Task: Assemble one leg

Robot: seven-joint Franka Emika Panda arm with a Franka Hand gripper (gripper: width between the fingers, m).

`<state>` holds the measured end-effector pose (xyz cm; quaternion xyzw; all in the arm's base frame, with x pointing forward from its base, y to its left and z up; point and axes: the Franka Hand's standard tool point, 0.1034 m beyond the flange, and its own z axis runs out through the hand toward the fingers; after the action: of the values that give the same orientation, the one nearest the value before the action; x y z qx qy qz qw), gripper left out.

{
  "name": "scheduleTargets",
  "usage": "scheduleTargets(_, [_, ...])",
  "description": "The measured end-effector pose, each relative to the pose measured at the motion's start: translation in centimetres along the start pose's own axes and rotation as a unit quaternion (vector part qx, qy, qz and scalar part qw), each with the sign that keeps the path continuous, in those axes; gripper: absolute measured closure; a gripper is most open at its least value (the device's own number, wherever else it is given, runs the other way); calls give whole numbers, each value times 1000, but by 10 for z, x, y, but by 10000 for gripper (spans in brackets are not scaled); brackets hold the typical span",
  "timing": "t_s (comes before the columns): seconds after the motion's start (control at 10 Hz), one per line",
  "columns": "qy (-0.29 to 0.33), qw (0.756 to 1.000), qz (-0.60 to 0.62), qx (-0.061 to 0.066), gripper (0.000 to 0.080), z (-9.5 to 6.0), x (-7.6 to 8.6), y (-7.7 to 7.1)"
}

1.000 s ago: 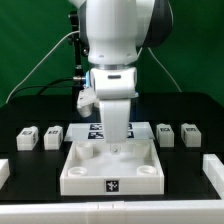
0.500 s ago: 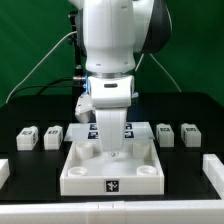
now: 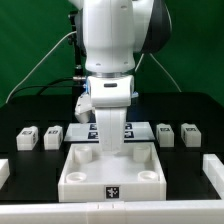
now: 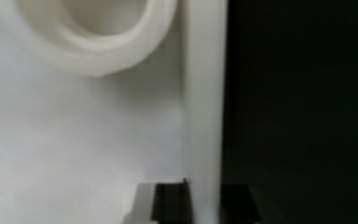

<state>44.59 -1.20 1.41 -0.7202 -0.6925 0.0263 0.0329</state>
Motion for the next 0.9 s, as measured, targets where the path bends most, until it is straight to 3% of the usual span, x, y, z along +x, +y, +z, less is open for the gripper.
scheduleTargets(0.6, [0,1000,0,-2,738,-1,2,2])
scheduleTargets(0.9, [12,1000,-15,-16,738,-2,35,26])
